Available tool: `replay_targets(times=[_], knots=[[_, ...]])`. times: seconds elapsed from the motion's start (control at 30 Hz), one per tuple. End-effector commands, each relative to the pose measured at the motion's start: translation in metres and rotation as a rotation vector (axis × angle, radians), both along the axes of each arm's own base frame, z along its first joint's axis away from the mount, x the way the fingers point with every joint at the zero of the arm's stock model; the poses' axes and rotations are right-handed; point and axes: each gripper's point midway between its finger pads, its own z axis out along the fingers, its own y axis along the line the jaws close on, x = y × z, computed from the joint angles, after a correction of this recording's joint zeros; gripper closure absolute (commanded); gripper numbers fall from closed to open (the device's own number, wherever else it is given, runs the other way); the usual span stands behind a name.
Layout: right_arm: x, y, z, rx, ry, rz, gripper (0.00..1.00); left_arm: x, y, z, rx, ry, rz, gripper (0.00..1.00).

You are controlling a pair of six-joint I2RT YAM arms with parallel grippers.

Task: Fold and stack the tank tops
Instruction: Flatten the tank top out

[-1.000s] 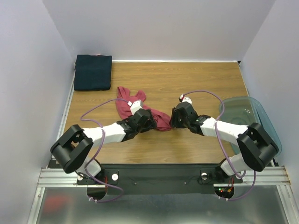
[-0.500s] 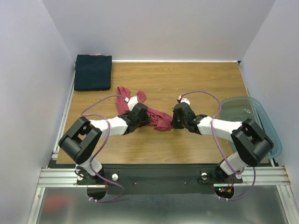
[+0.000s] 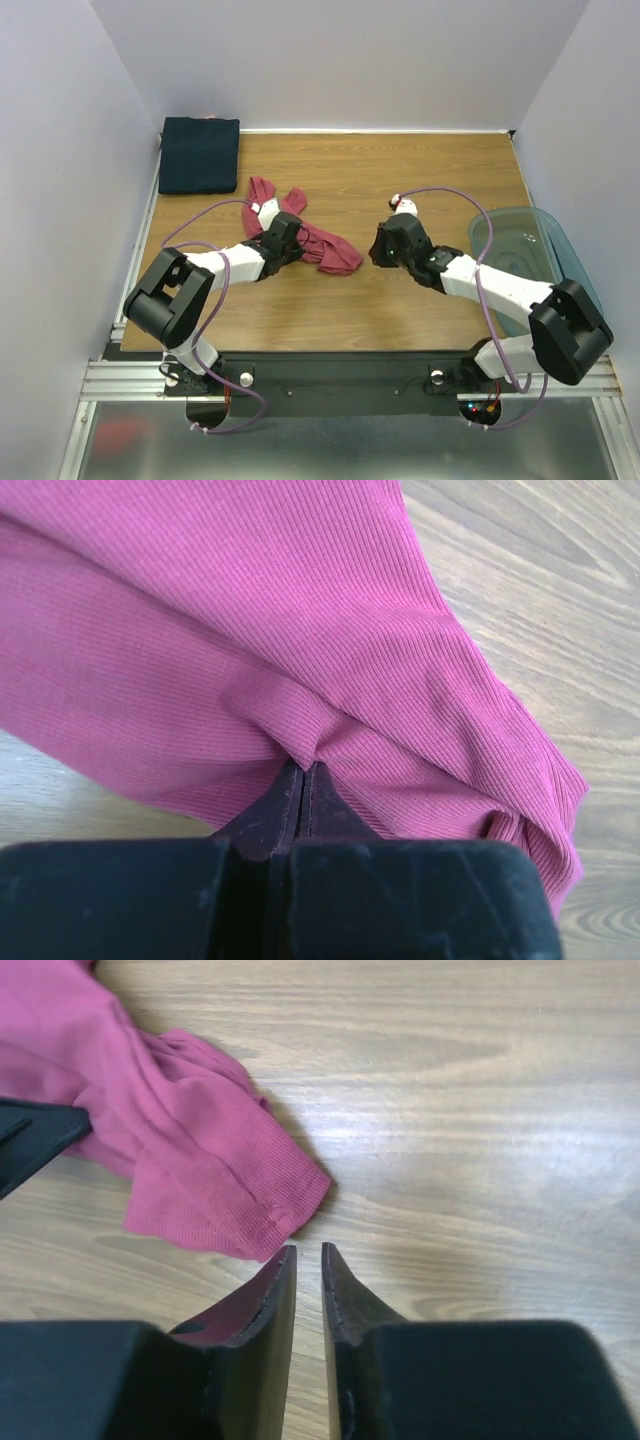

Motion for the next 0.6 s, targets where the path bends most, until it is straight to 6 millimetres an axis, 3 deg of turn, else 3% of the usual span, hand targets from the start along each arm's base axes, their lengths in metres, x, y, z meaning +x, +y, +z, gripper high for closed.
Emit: replay_targets(times=[0.0,0.13,0.2,0.3,0.57], knots=[[0.008,0.014,0.023,-0.001,-0.062,0.088,0.73,0.010,0.000,0.015,0.011,-0.052,-0.001,1.00],[0.004,0.039,0.014,-0.027,-0.049,0.260,0.64,0.012,0.002,0.014,0.021,-0.049,0.003,1.00],[0.005,0.044,0.002,-0.049,-0.022,0.287,0.61,0.013,0.005,0.013,0.026,-0.045,0.009,1.00],[0.005,0.058,0.001,-0.033,-0.024,0.337,0.61,0.014,0.007,0.013,0.020,-0.042,0.013,1.00],[0.002,0.073,-0.022,-0.059,0.016,0.411,0.57,0.017,0.008,0.015,0.018,-0.044,0.014,1.00]])
